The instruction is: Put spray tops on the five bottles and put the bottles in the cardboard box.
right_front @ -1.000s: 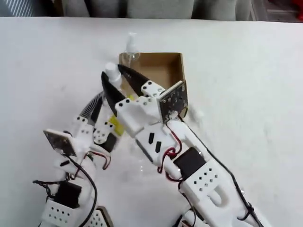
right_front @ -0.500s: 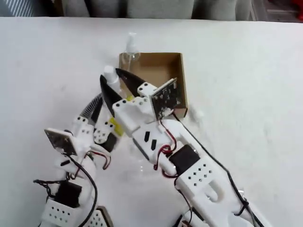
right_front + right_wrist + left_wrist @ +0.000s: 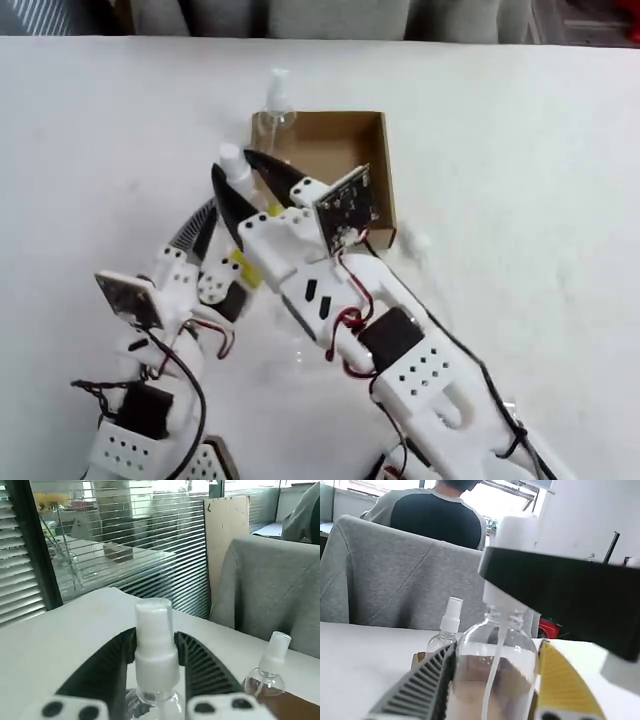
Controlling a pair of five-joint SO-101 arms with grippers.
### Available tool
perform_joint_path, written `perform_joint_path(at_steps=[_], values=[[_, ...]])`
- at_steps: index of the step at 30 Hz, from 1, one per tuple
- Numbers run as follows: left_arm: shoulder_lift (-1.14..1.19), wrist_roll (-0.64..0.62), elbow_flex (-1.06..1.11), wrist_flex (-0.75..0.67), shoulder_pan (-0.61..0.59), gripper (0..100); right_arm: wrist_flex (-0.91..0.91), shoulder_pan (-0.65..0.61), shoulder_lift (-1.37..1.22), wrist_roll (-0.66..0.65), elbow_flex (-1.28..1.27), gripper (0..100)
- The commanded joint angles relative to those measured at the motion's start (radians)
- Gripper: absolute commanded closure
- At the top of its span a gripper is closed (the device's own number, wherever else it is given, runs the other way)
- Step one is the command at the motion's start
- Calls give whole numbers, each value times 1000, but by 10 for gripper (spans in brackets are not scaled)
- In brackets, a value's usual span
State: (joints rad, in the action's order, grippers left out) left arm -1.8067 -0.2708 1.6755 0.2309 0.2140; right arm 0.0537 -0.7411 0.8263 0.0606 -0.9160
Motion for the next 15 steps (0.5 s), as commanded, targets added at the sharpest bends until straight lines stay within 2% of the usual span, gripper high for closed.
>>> perform_joint_path(at_steps=[1, 15], values=[[-21, -11, -17, 0, 4, 921, 10, 5, 36, 5, 11, 983], [-21, -11, -15, 2, 4, 921, 58, 4, 35, 0, 11, 980]])
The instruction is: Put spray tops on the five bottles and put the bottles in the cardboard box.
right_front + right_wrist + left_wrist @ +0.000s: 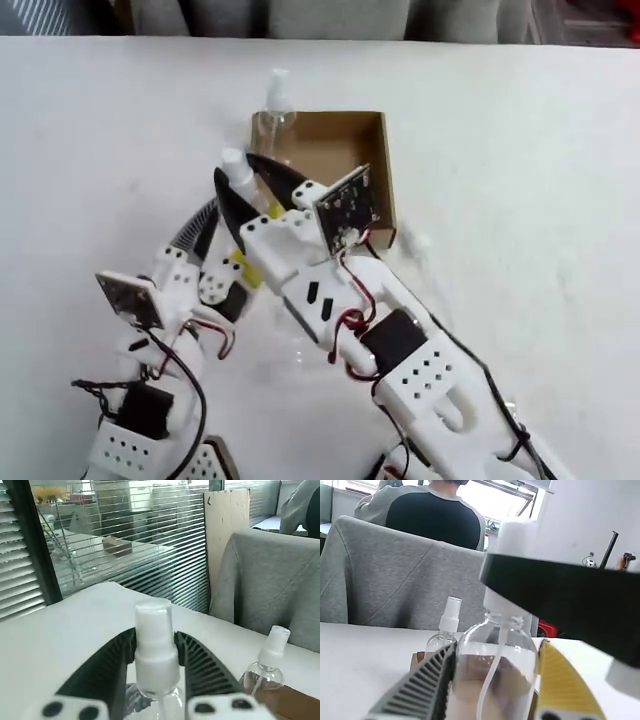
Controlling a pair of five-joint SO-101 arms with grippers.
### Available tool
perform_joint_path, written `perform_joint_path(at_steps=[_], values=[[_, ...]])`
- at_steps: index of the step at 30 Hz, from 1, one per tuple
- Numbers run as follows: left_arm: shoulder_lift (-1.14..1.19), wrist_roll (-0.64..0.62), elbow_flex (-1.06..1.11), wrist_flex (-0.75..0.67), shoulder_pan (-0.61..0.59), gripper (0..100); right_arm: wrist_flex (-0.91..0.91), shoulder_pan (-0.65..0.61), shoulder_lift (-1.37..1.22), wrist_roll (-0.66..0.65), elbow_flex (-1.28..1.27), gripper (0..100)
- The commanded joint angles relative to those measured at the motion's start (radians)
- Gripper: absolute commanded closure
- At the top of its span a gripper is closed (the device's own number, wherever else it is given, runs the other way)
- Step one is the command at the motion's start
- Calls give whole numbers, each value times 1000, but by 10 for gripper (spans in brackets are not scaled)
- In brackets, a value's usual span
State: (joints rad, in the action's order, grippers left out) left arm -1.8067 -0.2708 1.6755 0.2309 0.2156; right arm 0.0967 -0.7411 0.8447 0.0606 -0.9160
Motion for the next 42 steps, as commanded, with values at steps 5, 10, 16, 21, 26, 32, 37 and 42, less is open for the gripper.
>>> perform_joint_path(at_steps=[5, 10, 16, 21, 26, 32, 37, 42], values=[[-21, -11, -15, 2, 2, 921, 140, 4, 21, 5, 60, 911], [-21, -11, -15, 2, 2, 921, 266, 4, 21, 6, 115, 781], [-21, -11, -15, 2, 2, 921, 272, 2, 22, 6, 120, 770], [-21, -11, -14, 2, 2, 921, 314, 2, 53, 6, 123, 769], [-21, -11, 3, -6, 2, 921, 461, 2, 117, 6, 201, 769], [-21, -11, 5, -6, 4, 921, 661, 2, 165, 8, 281, 771], [-21, -11, 5, -6, 4, 921, 748, 4, 222, 8, 276, 772], [-21, -11, 5, -5, 2, 921, 828, 10, 266, 6, 227, 836]])
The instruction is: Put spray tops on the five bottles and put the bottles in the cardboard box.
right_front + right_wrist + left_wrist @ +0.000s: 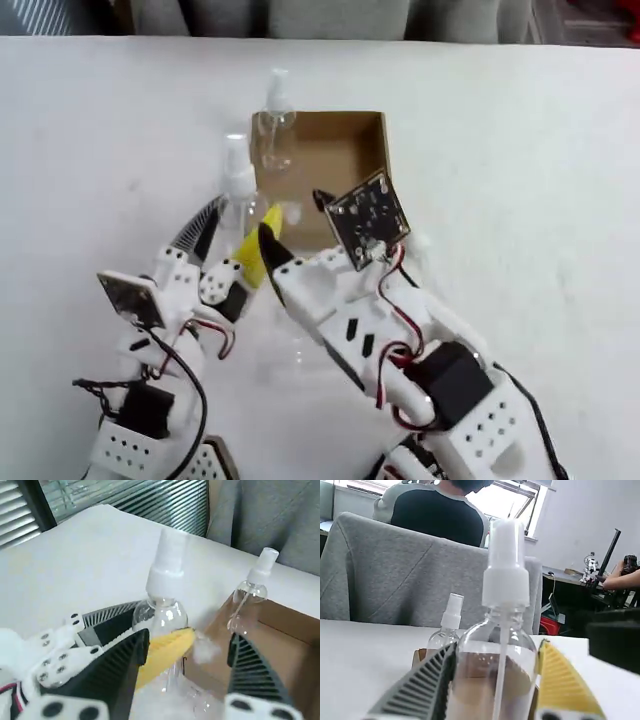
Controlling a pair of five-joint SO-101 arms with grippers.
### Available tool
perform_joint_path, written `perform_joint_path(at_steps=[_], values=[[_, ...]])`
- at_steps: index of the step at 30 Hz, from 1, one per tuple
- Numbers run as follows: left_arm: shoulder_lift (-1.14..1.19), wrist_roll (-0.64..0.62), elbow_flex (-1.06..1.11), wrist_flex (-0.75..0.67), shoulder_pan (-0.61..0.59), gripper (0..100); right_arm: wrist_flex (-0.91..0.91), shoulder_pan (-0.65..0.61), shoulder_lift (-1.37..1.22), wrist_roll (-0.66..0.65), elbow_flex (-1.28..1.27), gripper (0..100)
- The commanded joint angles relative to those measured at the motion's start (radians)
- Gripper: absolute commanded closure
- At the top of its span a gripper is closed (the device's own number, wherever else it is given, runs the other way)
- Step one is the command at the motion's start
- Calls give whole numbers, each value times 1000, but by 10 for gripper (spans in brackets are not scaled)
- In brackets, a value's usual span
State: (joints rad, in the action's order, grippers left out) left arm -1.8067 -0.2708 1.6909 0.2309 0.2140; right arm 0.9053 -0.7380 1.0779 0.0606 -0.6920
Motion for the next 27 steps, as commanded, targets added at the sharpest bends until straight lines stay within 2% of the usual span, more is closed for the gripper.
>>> perform_joint_path(at_steps=[1, 3, 4, 6, 14, 18, 23, 27], values=[[-21, -11, -11, -5, 4, 921, 21, 16, 45, 6, -23, 877], [-21, -11, -9, -6, 4, 921, 18, 45, 82, 3, -80, 974], [-21, -11, -9, -6, 4, 921, 18, 62, 104, 0, -107, 992], [-21, -11, -9, -5, 4, 921, 18, 105, 150, 0, -160, 950], [-21, -11, 2, -8, 1, 921, 18, 277, 348, -3, -450, 947], [-21, -11, 2, -8, -1, 921, 22, 429, 438, -51, -575, 947], [-21, -11, 2, -46, 4, 920, 16, 688, 538, -87, -706, 947], [-21, -11, 2, -123, 4, 920, -124, 828, 610, -94, -907, 947]])
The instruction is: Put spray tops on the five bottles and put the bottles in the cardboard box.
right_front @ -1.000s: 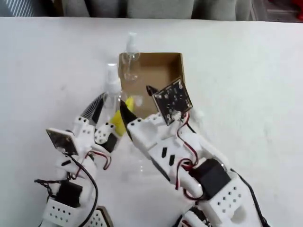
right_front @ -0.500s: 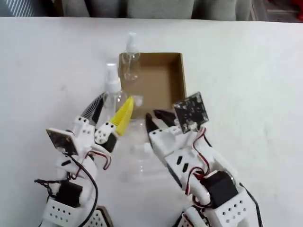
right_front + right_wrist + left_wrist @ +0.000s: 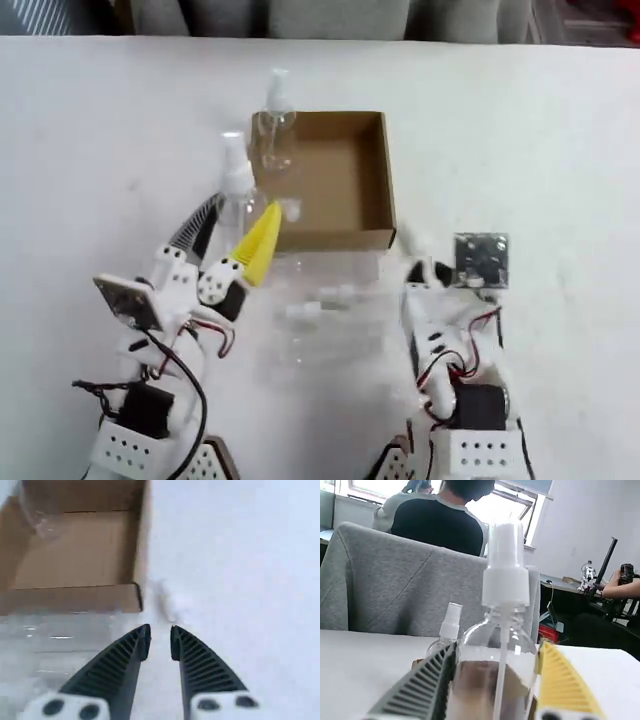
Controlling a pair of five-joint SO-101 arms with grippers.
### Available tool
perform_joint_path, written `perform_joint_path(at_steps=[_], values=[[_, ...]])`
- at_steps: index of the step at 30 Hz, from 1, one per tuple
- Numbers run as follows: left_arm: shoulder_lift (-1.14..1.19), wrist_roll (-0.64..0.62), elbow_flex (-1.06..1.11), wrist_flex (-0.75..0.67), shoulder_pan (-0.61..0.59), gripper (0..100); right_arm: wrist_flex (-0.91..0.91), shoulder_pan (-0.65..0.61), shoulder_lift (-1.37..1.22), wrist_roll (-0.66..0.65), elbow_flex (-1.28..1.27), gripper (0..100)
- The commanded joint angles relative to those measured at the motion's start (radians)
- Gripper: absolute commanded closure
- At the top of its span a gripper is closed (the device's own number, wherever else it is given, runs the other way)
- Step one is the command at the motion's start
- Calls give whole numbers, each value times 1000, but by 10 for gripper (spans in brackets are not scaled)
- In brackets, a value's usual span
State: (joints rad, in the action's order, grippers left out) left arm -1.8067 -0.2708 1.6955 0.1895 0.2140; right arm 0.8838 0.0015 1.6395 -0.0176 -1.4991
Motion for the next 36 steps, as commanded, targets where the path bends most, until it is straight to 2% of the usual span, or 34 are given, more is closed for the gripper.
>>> perform_joint_path(at_steps=[1, 3, 8, 12, 18, 20, 29, 36], values=[[-21, -11, -3, -100, 4, 920, -154, 108, 65, -17, -155, 947], [-21, -11, -3, -138, 4, 920, -200, 147, 85, -17, -196, 947], [-19, -5, -15, -262, 25, 920, -142, 179, 94, -17, -196, 947], [22, 106, -115, -255, 61, 920, -140, 173, 93, -17, -196, 947], [378, 118, -371, -255, 62, 920, -140, 173, 88, -17, -196, 947], [512, 117, -445, -295, 62, 923, -140, 171, 87, -17, -196, 947], [975, 117, -485, -683, 61, 924, -139, 171, 87, -17, -196, 944], [1328, 117, -488, -1003, 16, 924, -139, 145, 85, -17, -196, 946]])
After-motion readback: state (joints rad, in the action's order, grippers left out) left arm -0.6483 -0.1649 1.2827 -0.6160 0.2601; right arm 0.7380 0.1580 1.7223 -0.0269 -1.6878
